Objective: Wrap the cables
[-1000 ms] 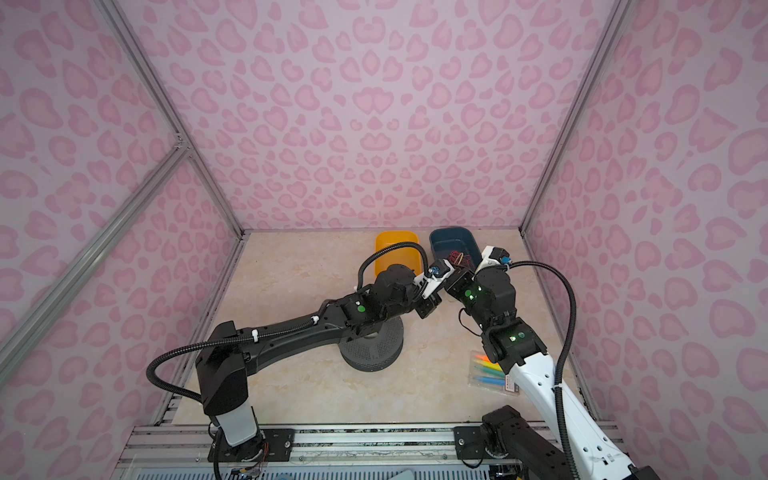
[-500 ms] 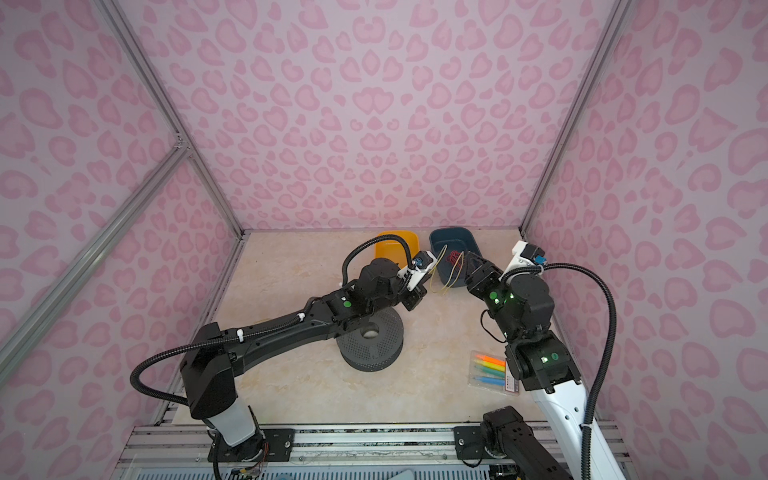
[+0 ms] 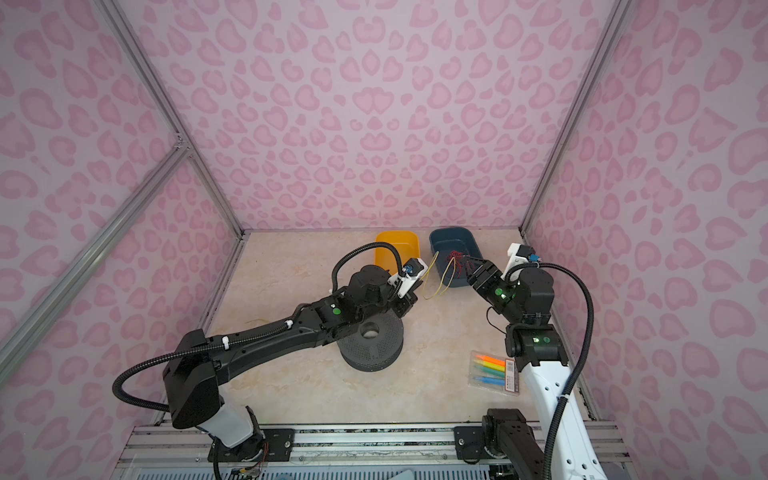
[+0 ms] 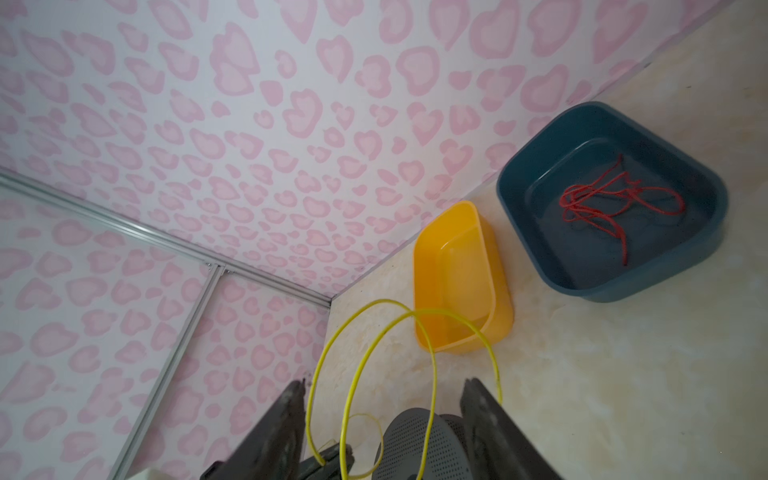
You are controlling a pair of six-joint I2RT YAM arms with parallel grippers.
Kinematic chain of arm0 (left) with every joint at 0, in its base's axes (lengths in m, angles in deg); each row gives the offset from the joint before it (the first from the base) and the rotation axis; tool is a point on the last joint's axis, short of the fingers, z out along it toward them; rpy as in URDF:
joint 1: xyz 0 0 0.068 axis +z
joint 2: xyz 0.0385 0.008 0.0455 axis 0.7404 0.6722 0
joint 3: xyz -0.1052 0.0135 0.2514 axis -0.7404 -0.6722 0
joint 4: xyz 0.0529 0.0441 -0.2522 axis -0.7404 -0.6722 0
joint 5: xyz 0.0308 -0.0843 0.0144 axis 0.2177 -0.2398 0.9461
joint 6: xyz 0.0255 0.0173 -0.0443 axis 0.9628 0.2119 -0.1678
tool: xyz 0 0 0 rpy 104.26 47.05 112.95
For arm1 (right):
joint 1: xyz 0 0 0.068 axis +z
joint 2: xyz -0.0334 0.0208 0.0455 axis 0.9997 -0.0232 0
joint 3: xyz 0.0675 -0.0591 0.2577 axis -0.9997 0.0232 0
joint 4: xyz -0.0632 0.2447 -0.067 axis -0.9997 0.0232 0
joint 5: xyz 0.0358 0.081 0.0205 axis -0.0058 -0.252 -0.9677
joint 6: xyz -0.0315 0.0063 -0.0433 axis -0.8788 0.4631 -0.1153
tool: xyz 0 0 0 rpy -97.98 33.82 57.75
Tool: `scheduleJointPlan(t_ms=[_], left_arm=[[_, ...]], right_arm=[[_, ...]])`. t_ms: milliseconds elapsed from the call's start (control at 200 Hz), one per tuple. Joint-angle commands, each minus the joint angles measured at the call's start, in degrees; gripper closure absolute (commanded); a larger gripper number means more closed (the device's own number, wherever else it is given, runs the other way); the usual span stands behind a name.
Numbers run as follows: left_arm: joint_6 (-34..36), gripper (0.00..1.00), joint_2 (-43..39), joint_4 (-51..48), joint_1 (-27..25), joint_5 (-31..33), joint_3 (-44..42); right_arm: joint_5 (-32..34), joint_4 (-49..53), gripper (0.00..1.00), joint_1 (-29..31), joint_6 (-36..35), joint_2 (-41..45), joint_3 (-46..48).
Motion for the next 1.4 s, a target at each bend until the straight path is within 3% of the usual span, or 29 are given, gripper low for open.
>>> scheduleJointPlan(t_ms=[0,270,695,1020,1395], left_arm=[[0.4,0.96,-0.9,1.6,0.0,0.4,0.1],[0.4,0.96,-1.1,1.5,0.0,0.4,0.2],[0.4,0.96,-1.9,1.8,0.0,1.2,-0.4],[0.1,0.96,-6.2,1.9,0.0,2.7,-6.0],[-0.2,0.96,-12.1,0.2,0.2,8.4,-14.7]], right_arm=[[-0.1,-2.9,0.39,3.5,-0.2,-0.9,0.6],[3.0,-4.4,0.55,9.8,0.1,-4.0,2.4],[8.1,-1.1,1.0,10.0,-2.2,-2.7,1.6],[12.4,0.8,1.0,4.5,-6.2,-7.9,-6.0],[11.4,-1.5,1.0,-11.3,-3.4,-7.7,-10.0]])
